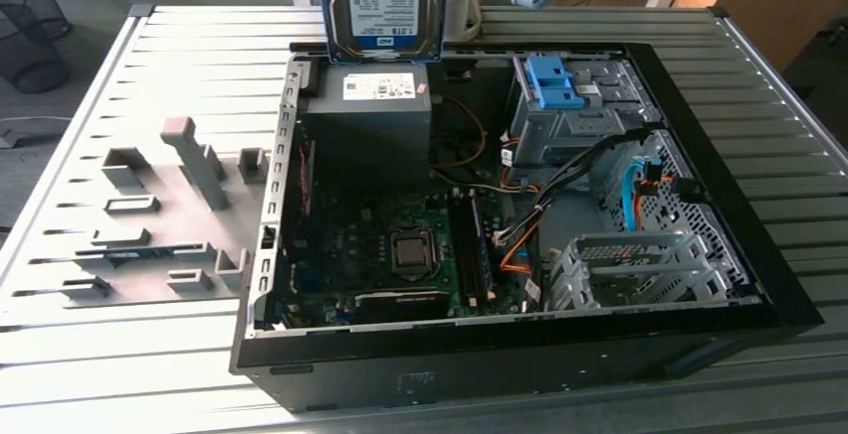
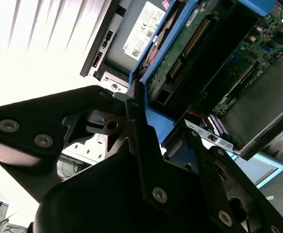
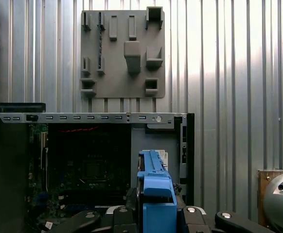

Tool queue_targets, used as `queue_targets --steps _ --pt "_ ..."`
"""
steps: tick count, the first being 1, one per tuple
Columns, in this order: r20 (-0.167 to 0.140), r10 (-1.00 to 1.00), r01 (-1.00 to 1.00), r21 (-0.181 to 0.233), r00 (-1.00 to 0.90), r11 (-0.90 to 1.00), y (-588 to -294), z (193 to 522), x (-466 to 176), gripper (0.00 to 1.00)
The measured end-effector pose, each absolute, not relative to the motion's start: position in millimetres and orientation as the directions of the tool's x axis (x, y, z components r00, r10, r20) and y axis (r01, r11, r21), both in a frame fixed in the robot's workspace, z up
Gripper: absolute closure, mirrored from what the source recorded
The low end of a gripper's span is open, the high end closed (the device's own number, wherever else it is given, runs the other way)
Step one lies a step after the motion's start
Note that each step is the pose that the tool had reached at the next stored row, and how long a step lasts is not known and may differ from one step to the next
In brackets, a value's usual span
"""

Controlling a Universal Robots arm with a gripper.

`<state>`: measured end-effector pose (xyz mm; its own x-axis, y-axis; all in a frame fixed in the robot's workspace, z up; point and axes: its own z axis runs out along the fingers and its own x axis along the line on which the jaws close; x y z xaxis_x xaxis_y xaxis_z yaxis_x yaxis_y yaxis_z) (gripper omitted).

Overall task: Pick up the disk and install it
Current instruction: 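Pick up the disk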

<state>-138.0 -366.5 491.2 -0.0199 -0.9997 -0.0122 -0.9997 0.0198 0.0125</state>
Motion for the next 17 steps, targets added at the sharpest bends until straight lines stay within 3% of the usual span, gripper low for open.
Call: queue_targets --steps 17 --pt "-0.012 -1.0 -1.0 0.012 -0.02 0.02 -369 491 -128 0.64"
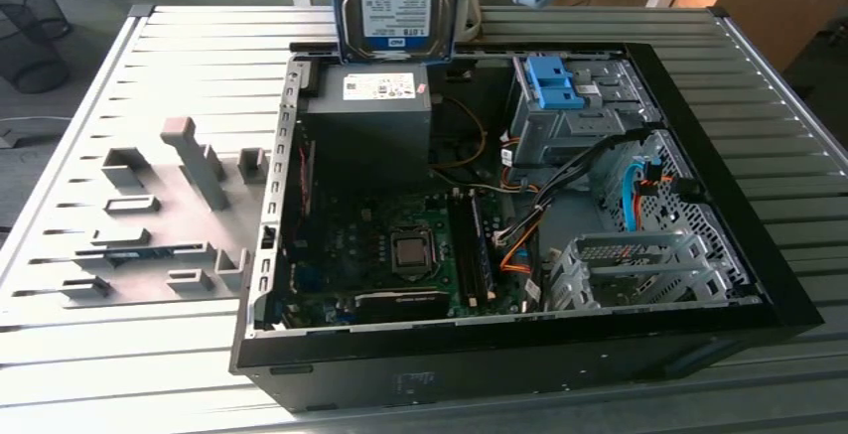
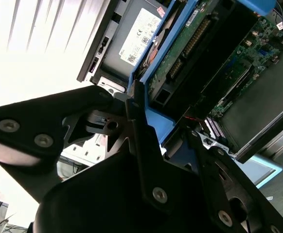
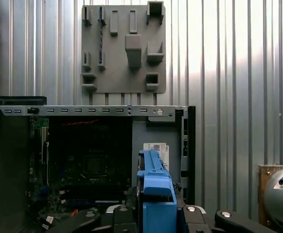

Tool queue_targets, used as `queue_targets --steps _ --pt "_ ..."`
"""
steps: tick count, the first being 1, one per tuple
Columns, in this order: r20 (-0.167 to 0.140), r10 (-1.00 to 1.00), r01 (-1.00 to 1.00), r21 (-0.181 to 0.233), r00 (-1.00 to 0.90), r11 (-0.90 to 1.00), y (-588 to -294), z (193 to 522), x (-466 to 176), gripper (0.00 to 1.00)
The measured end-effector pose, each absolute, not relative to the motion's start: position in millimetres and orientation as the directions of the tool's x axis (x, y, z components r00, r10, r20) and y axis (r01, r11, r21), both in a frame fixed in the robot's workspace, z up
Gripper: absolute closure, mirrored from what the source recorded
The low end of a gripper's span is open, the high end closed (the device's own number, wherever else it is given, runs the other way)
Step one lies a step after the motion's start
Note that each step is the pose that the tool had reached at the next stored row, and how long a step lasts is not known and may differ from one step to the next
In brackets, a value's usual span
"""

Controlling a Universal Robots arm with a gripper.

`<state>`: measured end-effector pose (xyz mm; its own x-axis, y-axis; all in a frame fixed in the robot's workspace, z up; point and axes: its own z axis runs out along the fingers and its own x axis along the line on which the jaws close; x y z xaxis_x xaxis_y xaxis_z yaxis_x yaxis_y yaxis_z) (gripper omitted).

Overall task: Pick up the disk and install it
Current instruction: 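Pick up the disk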

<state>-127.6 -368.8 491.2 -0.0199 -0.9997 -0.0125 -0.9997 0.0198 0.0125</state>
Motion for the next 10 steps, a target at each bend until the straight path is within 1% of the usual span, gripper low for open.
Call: queue_targets --steps 10 --pt "-0.012 -1.0 -1.0 0.013 -0.02 0.02 -393 491 -128 0.64"
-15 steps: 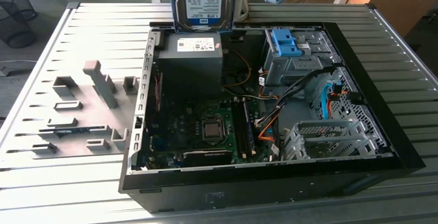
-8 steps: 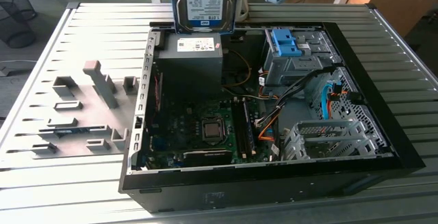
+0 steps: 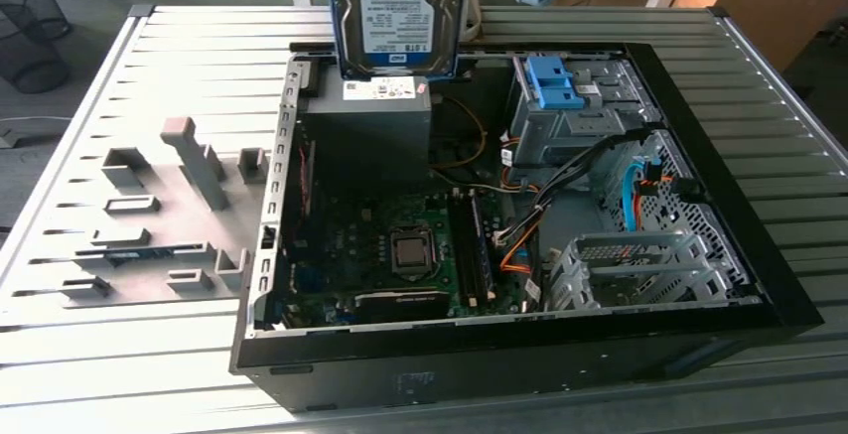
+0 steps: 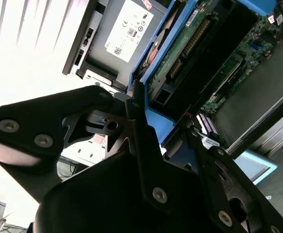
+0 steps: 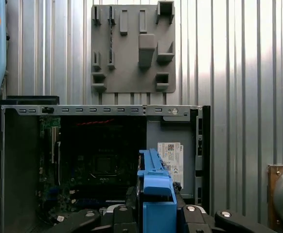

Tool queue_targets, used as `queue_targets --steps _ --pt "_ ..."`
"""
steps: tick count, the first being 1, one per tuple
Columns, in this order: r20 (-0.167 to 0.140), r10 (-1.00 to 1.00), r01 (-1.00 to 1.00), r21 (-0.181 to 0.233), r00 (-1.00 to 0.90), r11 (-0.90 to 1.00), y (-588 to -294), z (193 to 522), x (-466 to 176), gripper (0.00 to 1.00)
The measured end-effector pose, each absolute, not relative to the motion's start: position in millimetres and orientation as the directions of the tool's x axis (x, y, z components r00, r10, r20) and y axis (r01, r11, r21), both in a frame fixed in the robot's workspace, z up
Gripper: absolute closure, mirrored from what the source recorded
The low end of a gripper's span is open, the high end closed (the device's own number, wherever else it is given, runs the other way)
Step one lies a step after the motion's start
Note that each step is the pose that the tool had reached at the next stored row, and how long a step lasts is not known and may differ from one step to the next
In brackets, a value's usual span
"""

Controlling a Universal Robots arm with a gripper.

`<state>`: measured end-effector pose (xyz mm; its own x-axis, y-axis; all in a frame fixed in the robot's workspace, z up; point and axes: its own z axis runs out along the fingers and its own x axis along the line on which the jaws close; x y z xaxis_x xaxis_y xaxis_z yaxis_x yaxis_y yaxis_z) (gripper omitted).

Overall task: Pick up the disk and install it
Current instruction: 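Pick up the disk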

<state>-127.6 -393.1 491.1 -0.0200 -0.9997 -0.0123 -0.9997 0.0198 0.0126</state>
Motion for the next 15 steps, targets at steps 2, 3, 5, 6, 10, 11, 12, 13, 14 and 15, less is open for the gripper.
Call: queue_targets --steps 2,3,5,6,10,11,12,13,14,15 --pt "-0.012 -1.0 -1.0 0.013 -0.02 0.02 -397 491 -128 0.64" --pt "-0.012 -1.0 -1.0 0.013 -0.02 0.02 -400 491 -128 0.64" --pt "-0.012 -1.0 -1.0 0.013 -0.02 0.02 -404 491 -128 0.64" --pt "-0.012 -1.0 -1.0 0.013 -0.02 0.02 -405 491 -128 0.64" --pt "-0.012 -1.0 -1.0 0.012 -0.02 0.02 -411 491 -128 0.64" --pt "-0.012 -1.0 -1.0 0.012 -0.02 0.02 -412 491 -128 0.64" --pt "-0.012 -1.0 -1.0 0.012 -0.02 0.02 -412 491 -128 0.64" --pt "-0.012 -1.0 -1.0 0.012 -0.02 0.02 -412 491 -128 0.64" --pt "-0.012 -1.0 -1.0 0.012 -0.02 0.02 -412 491 -128 0.64" --pt "-0.012 -1.0 -1.0 0.013 -0.02 0.02 -412 491 -128 0.64"
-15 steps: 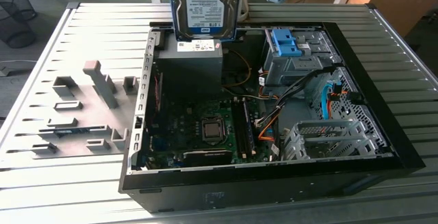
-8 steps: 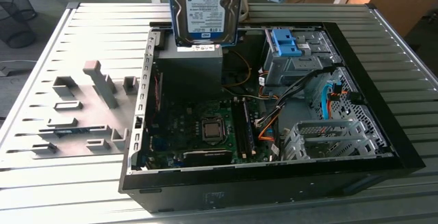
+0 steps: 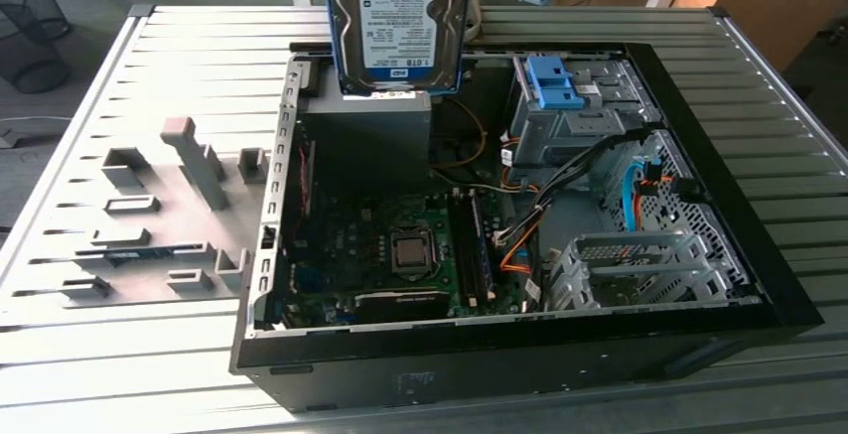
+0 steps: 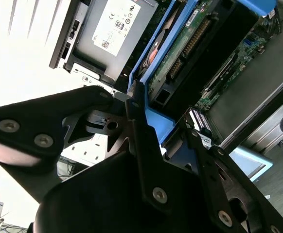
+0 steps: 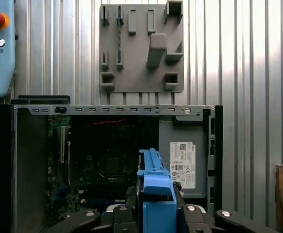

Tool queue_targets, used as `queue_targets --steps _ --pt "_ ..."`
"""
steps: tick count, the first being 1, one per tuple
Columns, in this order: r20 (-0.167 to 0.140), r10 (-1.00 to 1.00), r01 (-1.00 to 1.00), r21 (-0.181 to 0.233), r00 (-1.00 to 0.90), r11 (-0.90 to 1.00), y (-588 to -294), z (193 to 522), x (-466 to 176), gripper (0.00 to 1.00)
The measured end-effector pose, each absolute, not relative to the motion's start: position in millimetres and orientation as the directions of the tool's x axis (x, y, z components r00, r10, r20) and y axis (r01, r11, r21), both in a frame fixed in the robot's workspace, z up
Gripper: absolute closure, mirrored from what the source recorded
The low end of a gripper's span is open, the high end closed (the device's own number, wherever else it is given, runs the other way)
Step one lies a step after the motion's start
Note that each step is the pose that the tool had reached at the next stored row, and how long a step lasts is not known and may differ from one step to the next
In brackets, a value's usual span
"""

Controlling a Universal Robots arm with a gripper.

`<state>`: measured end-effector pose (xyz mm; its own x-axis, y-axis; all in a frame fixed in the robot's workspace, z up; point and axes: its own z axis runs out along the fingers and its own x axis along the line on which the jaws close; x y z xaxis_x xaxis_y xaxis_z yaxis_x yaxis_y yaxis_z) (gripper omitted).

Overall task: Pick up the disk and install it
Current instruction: 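Pick up the disk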

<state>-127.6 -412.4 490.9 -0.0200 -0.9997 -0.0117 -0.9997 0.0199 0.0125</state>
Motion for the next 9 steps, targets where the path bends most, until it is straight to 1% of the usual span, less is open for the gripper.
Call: queue_targets --steps 9 --pt "-0.012 -1.0 -1.0 0.012 -0.02 0.02 -412.5 490.9 -127.6 0.64"
